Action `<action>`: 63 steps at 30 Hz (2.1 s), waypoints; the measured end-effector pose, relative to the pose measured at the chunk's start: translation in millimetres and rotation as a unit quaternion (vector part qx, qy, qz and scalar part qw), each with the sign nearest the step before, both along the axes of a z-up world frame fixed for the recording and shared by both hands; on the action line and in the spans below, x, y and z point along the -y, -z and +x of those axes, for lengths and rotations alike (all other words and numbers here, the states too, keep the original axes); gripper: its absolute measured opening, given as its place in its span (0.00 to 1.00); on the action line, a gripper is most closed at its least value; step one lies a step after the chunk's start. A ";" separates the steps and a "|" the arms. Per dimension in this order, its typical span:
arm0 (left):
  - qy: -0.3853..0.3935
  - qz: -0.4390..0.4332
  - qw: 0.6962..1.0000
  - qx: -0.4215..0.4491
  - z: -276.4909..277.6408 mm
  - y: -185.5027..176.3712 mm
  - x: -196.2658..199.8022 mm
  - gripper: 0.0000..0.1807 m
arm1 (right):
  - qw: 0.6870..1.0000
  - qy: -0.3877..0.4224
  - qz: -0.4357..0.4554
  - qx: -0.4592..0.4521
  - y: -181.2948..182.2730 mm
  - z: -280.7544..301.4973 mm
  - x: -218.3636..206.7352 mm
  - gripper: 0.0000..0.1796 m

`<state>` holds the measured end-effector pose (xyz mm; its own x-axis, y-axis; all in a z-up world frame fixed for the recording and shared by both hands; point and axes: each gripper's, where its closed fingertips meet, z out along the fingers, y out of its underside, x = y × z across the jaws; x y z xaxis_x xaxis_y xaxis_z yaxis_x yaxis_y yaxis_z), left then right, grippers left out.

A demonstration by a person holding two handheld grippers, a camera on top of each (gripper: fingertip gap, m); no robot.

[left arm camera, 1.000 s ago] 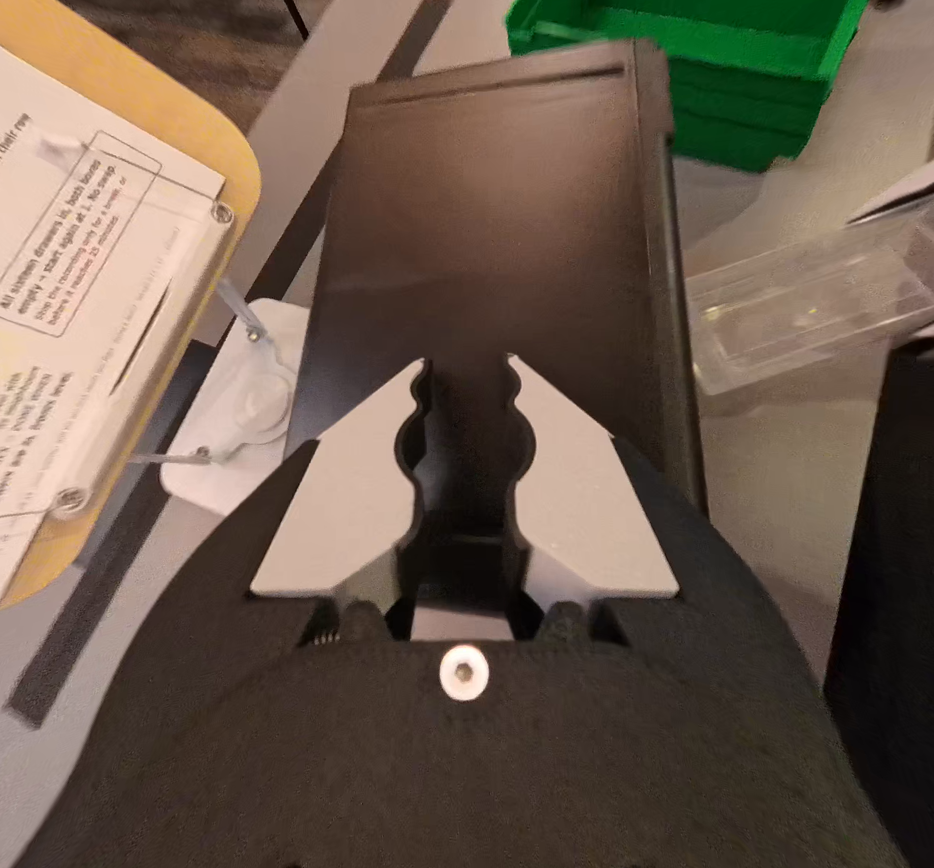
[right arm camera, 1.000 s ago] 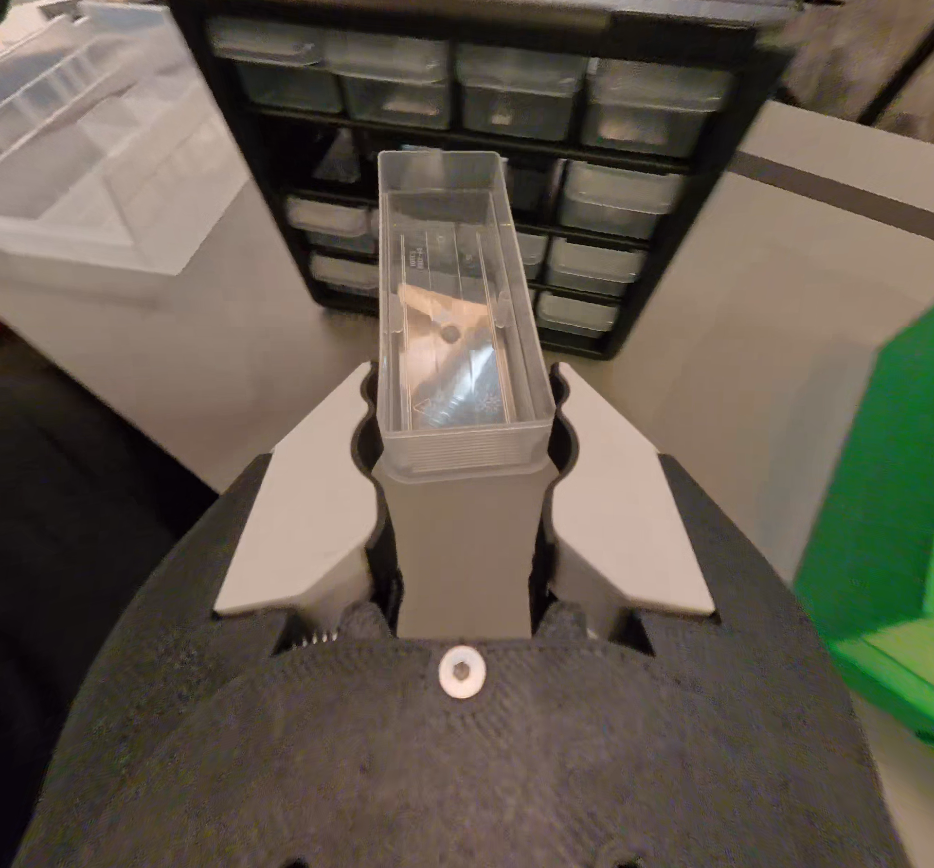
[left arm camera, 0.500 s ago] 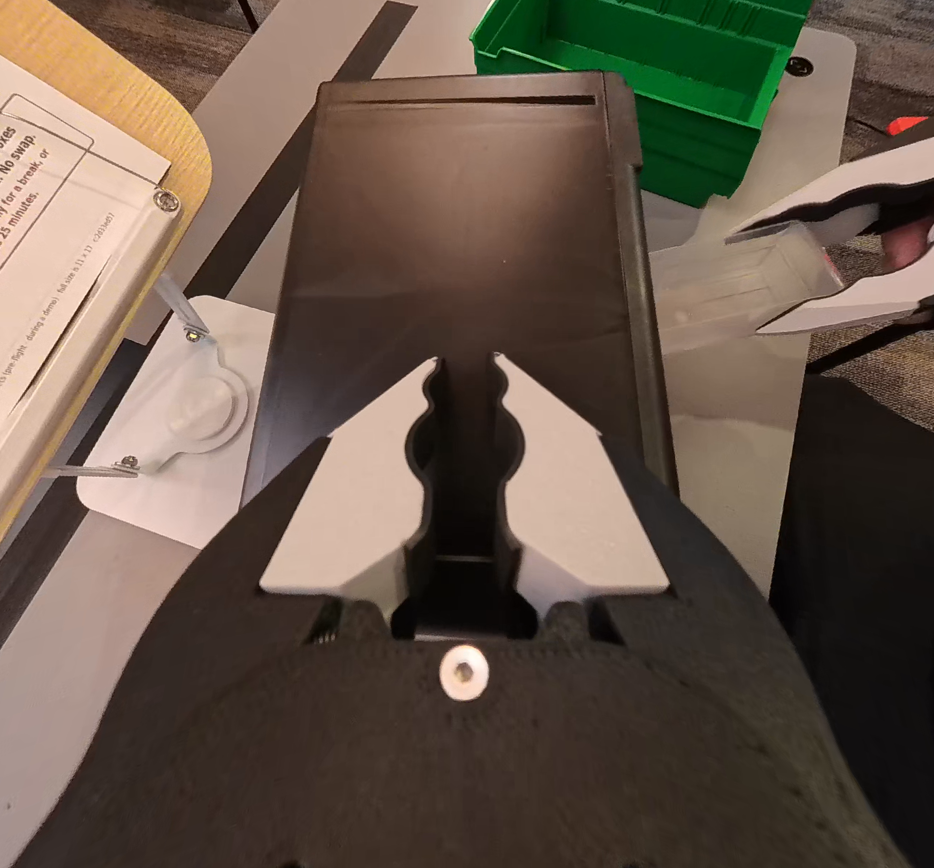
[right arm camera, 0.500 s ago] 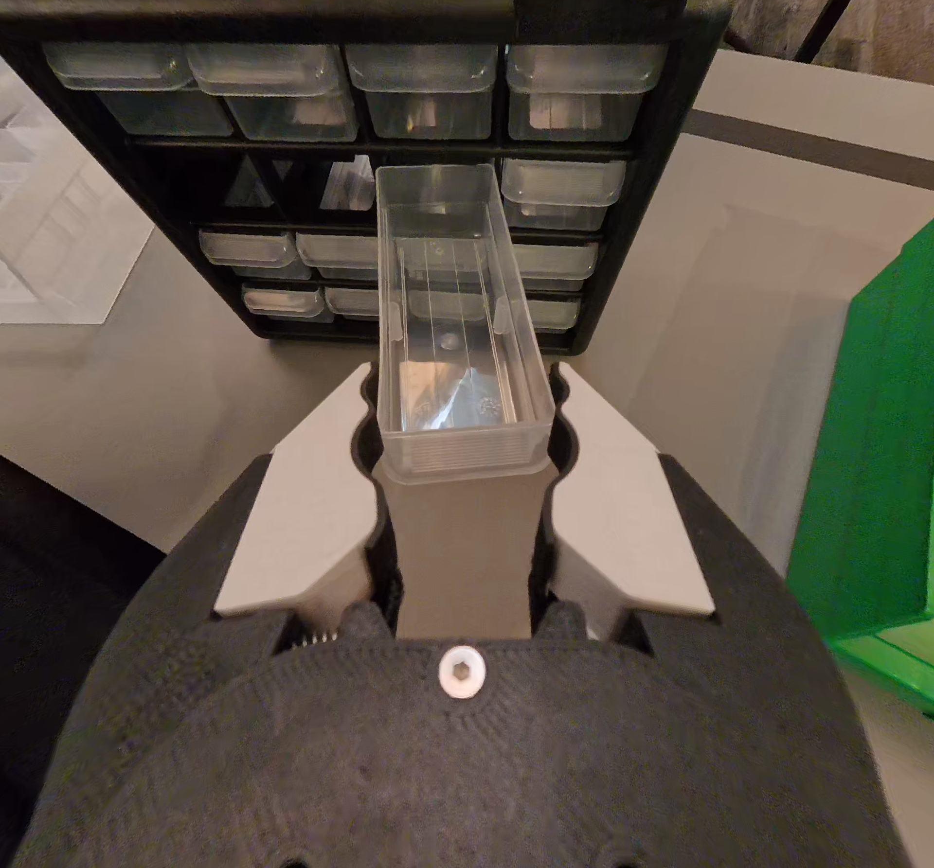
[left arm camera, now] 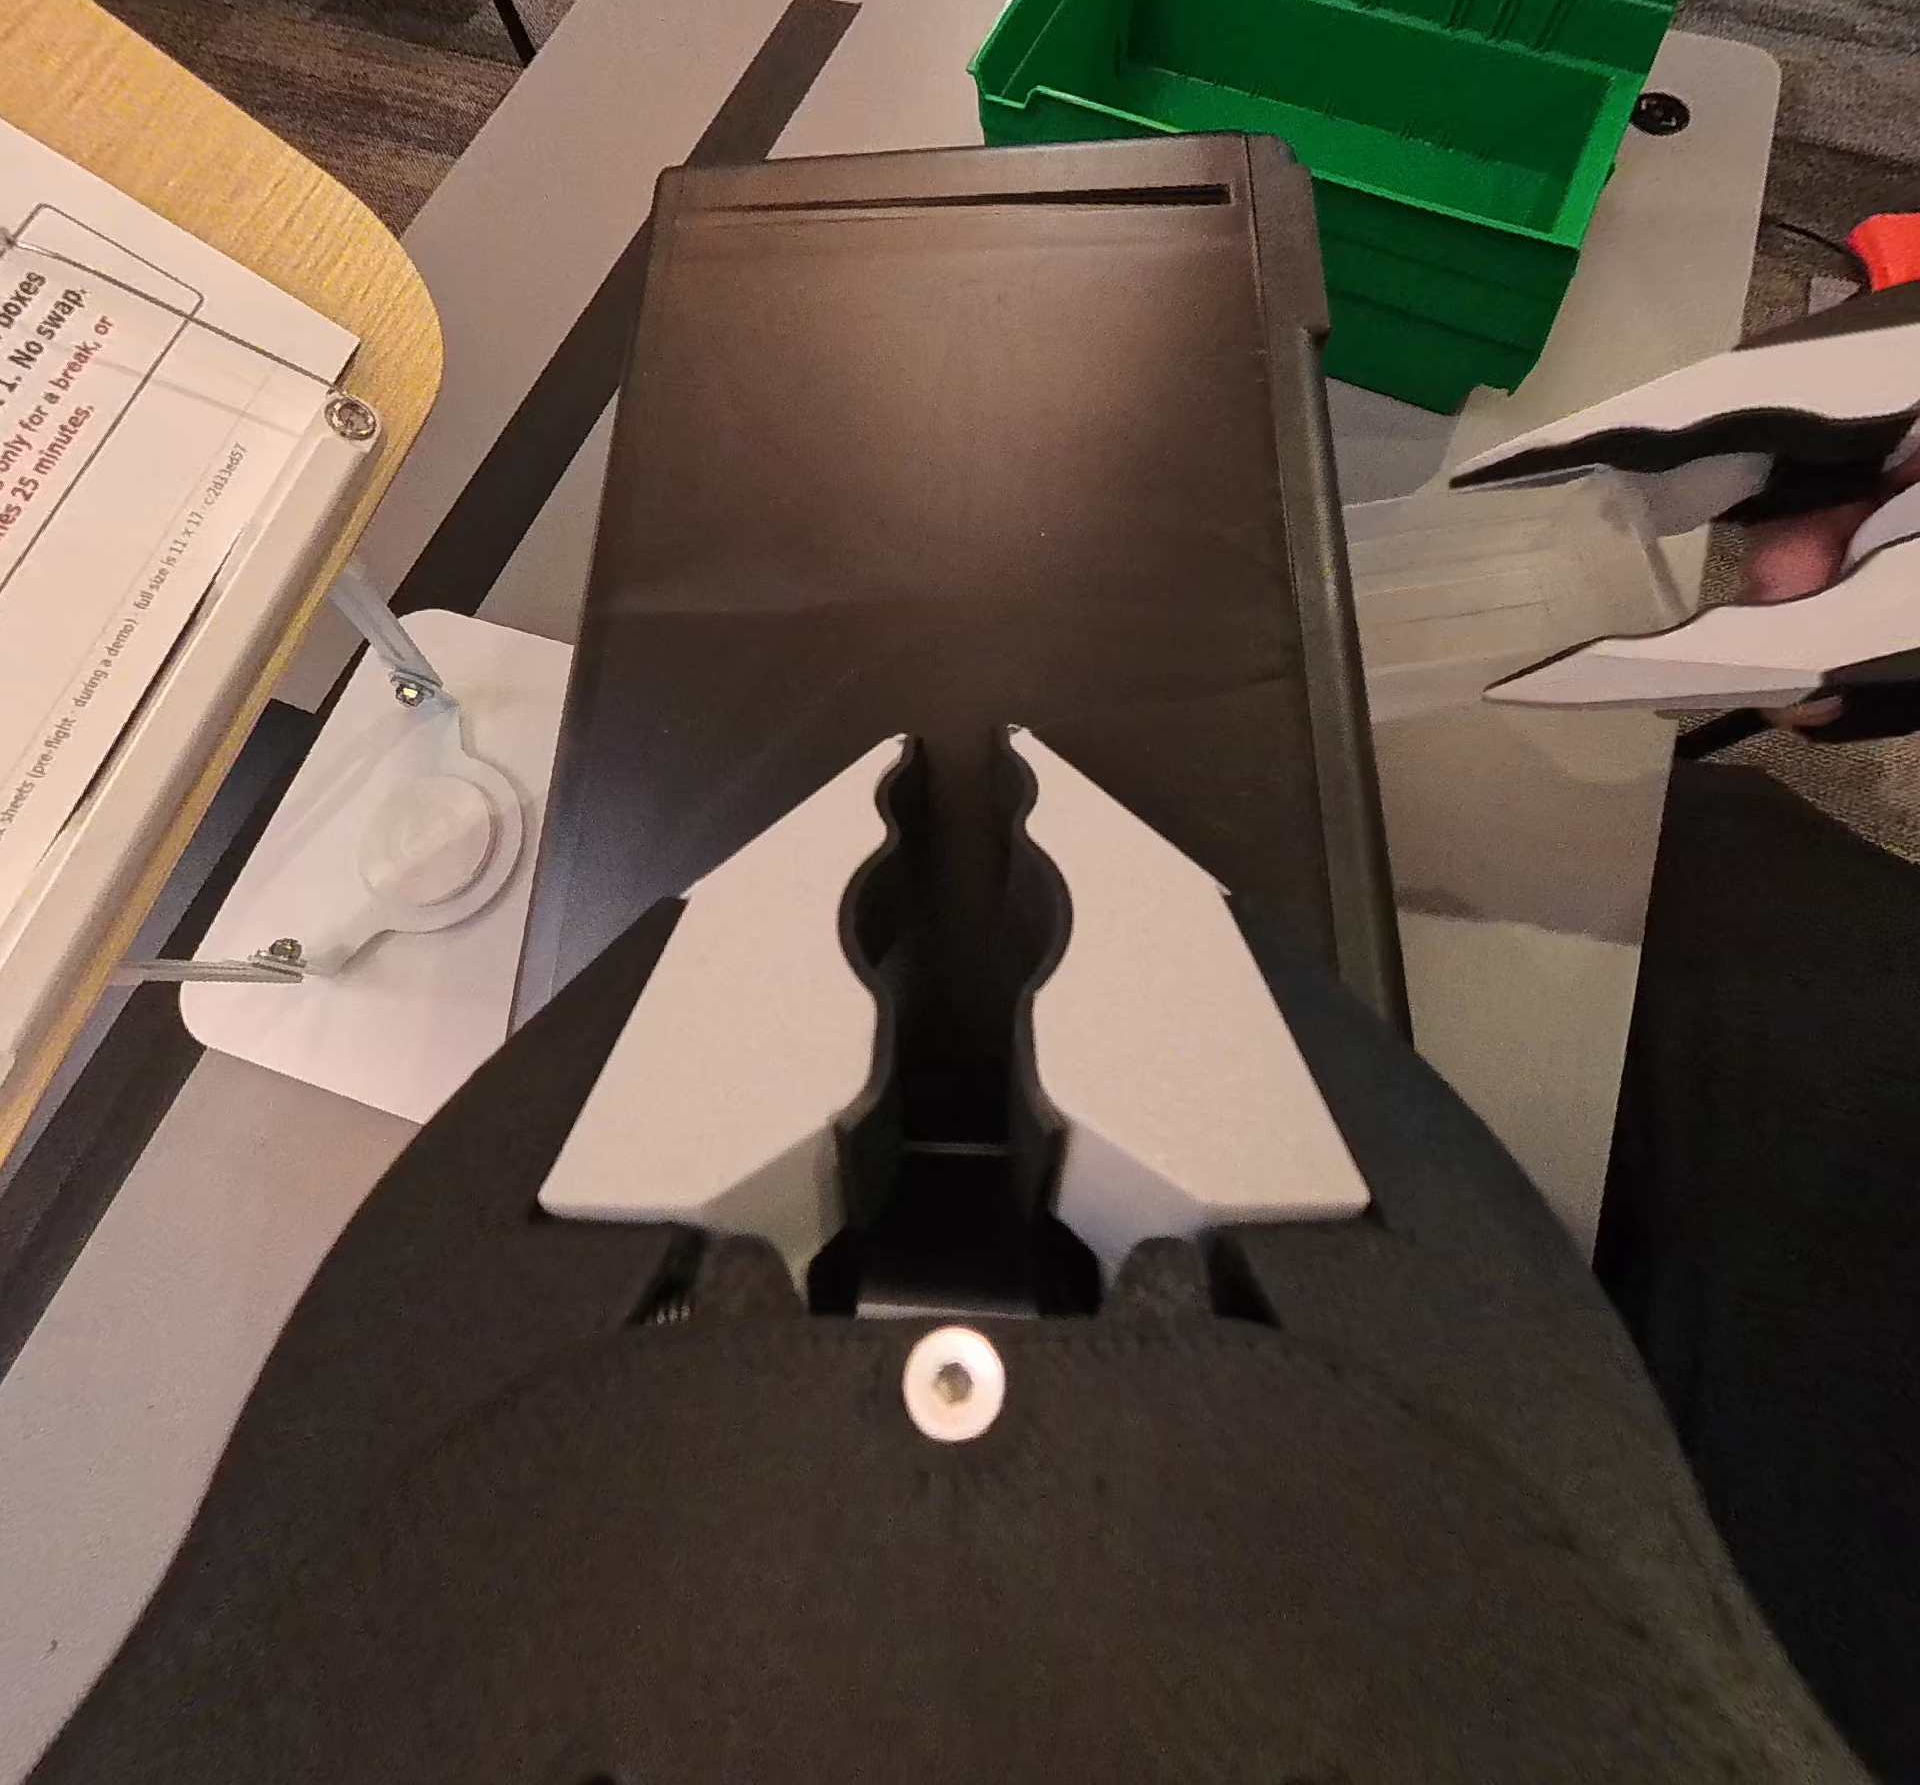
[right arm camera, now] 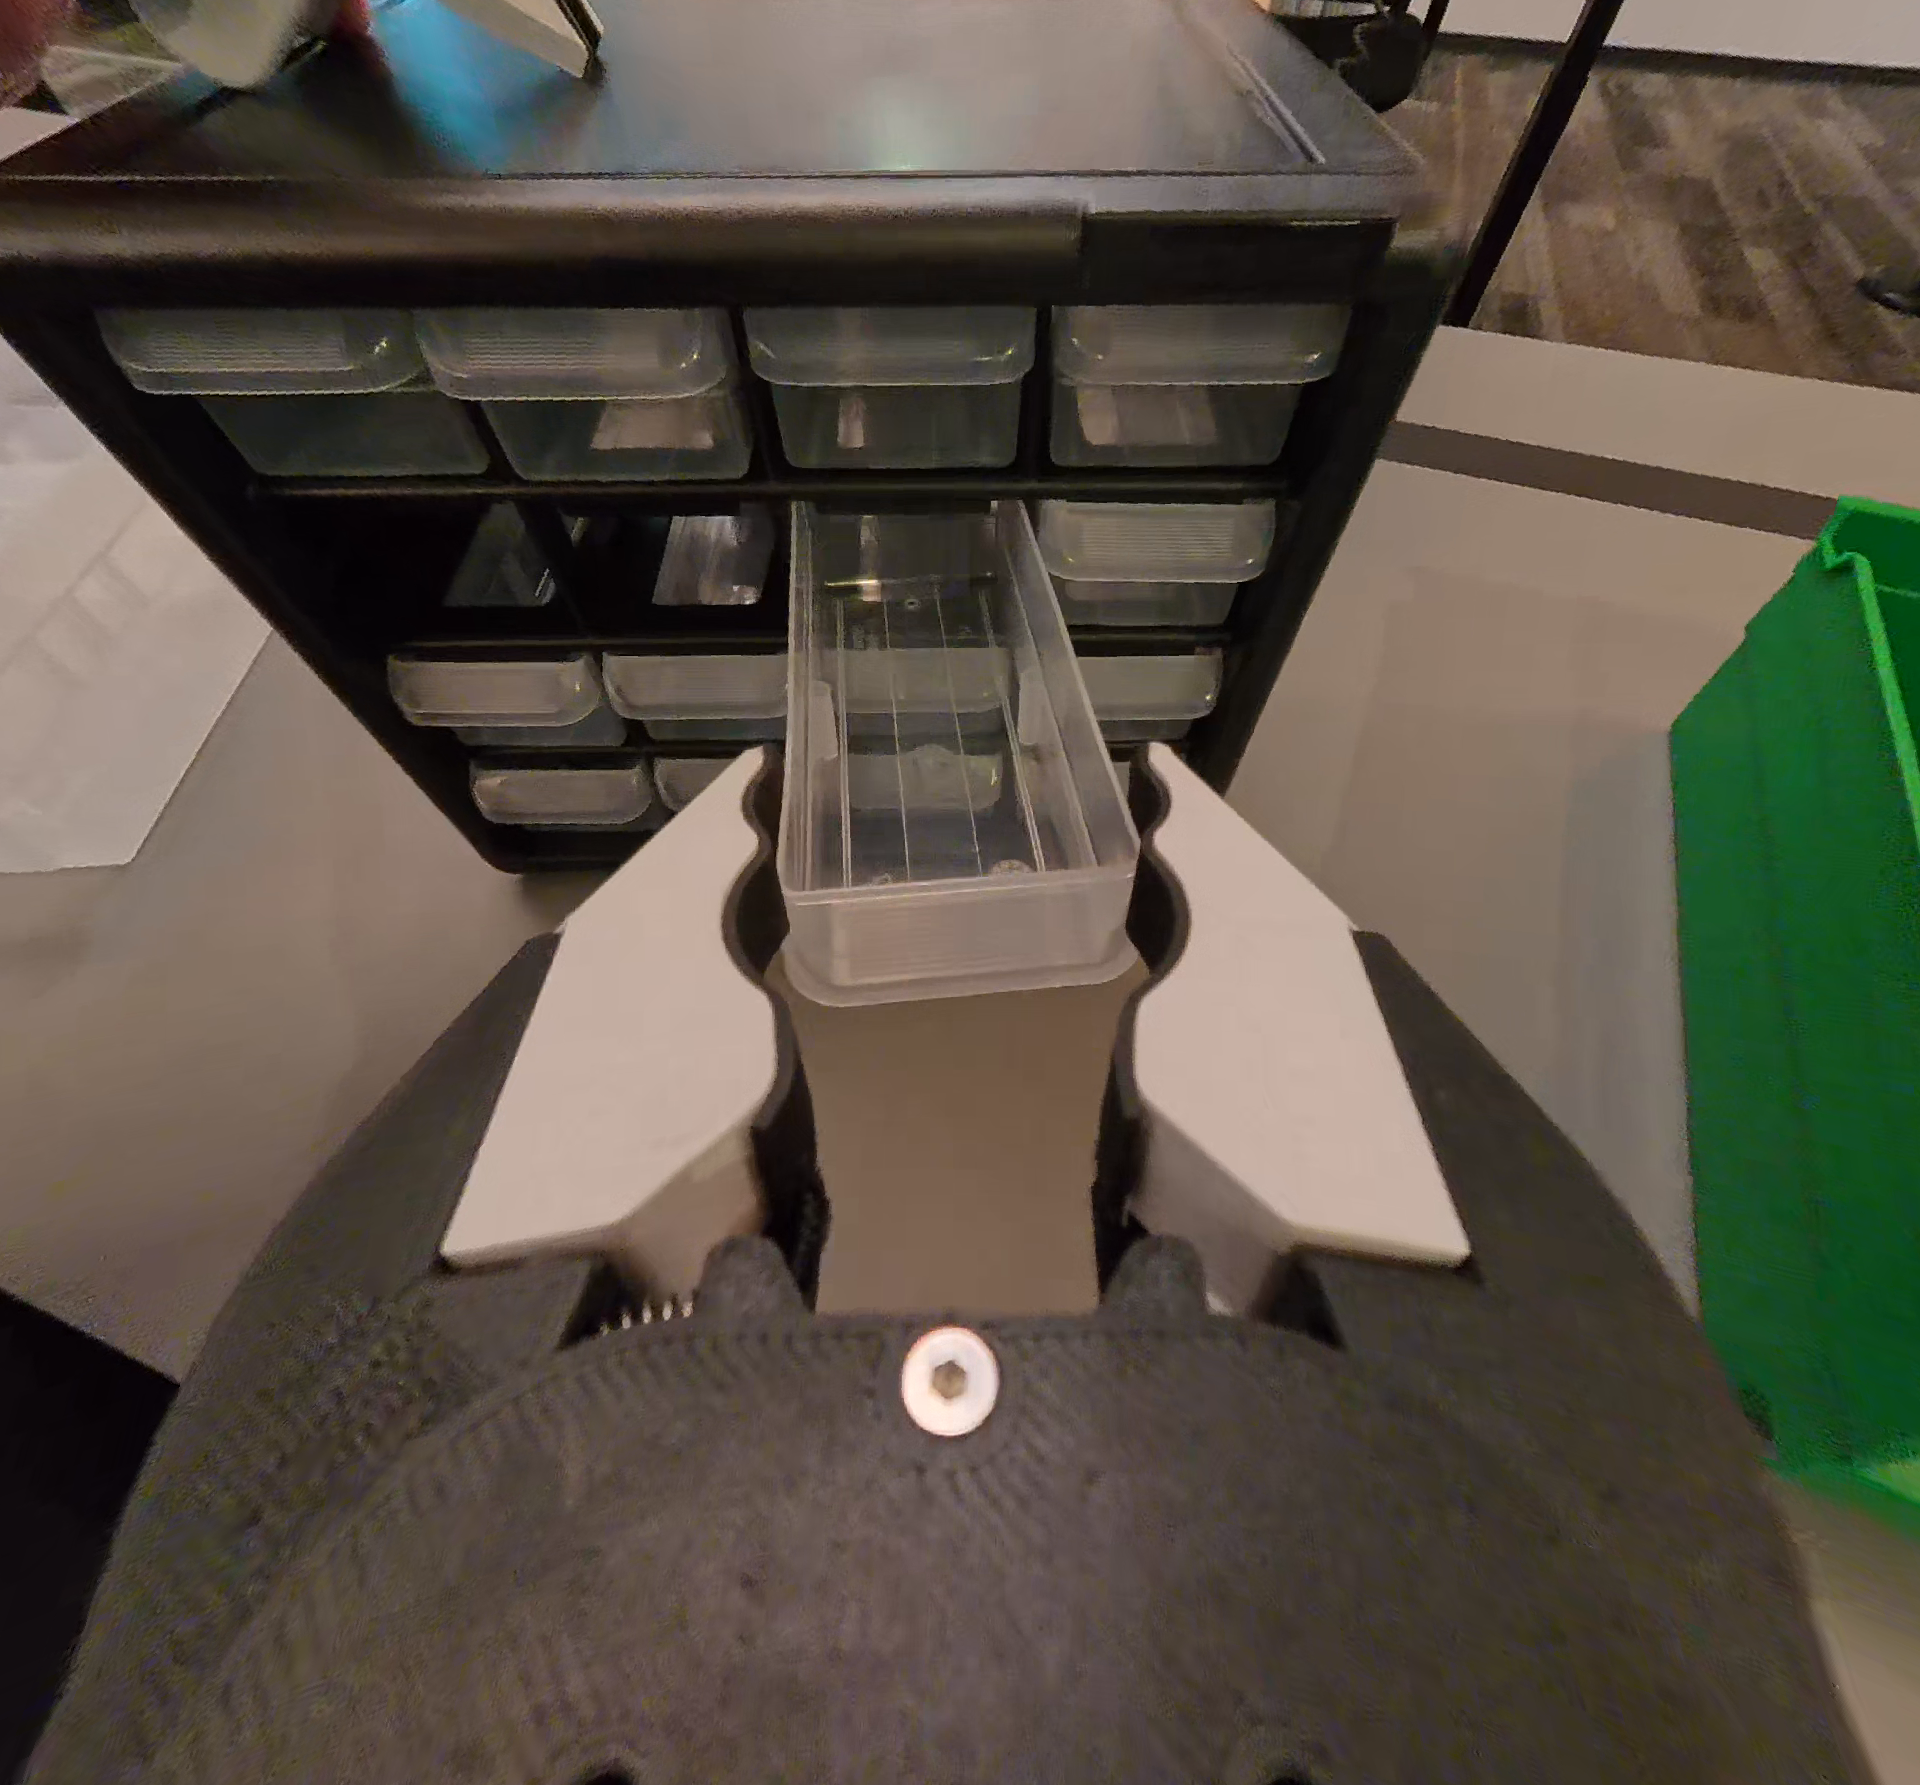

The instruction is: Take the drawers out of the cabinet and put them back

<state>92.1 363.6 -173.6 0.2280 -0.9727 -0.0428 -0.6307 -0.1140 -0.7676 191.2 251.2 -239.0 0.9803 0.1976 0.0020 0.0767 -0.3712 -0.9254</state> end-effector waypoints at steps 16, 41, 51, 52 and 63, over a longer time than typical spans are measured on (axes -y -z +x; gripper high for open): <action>0.002 0.000 1.000 0.001 -0.1 0.0 -0.4 0.06 | 0.983 -0.167 -0.071 0.042 24.3 13.9 23.1 0.49; -0.002 0.009 1.000 -0.001 -7.0 0.1 -2.1 0.12 | 0.999 0.025 -0.012 0.030 31.6 28.5 -71.4 0.78; -0.185 0.143 0.960 -0.152 -212.5 37.5 -57.6 0.20 | 0.999 -0.005 -0.016 0.031 35.6 23.4 -56.5 0.73; -0.188 0.119 0.958 -0.179 -234.5 54.5 -55.7 0.20 | 0.999 -0.008 -0.016 0.032 36.3 21.2 -56.5 0.72; -0.160 -0.070 0.930 -0.324 -324.6 210.4 -25.3 0.07 | 0.998 -0.017 -0.018 0.050 40.2 13.1 -54.3 0.71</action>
<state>-232.6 388.8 -384.0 0.4773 -0.8656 -0.1511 -0.8721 -0.4456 -0.2020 204.3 305.5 -279.1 0.9682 0.2330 0.0911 0.1807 -0.3992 -0.8989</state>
